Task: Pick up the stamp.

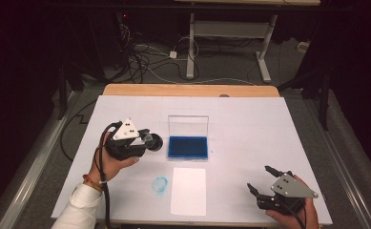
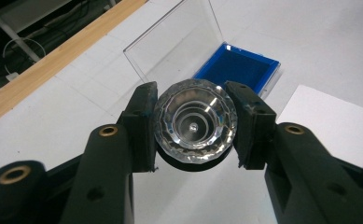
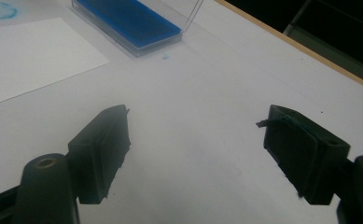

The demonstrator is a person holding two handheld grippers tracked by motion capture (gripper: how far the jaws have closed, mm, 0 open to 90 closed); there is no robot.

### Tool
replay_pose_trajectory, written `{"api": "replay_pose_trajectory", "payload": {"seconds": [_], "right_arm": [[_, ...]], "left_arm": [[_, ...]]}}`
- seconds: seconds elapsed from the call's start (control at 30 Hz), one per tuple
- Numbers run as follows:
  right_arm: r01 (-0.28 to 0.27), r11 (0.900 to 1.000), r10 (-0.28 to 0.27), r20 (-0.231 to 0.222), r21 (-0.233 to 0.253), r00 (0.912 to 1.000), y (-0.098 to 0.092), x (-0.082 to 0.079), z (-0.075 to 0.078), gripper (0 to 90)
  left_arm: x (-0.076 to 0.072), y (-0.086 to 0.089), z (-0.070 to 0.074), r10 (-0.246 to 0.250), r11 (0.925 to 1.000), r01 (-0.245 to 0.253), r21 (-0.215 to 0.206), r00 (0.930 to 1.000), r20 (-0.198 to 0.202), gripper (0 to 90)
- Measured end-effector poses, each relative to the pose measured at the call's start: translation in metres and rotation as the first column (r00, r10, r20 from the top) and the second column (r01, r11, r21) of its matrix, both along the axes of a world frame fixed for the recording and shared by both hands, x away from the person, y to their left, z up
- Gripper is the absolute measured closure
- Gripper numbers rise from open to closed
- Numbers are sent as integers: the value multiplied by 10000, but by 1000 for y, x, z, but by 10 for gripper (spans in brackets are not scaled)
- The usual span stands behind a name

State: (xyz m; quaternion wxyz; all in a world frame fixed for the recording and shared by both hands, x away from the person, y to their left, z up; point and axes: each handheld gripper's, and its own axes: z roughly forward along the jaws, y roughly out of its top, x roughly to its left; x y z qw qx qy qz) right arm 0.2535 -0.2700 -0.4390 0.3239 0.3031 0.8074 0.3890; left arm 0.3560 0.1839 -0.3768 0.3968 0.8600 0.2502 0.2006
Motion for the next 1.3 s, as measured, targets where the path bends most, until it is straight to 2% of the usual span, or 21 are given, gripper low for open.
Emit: {"api": "replay_pose_trajectory", "payload": {"seconds": [0.33,0.67,1.07,1.3], "right_arm": [[22,10000,-22,12,16,10000,0,0,0,224],[-47,10000,46,67,52,10000,1,1,1,223],[-170,9997,170,-47,163,9998,5,10,0,223],[-334,9994,335,-118,17,9994,10,14,-1,222]], "left_arm": [[-13,-9,2,-516,9987,516,-23,9986,133,553],[-25,-20,0,-909,9958,907,128,9957,164,553],[-34,-30,-14,-1349,9905,1357,234,9903,-324,552],[-39,-36,-19,-1595,9861,1613,391,9862,-452,553]]}}
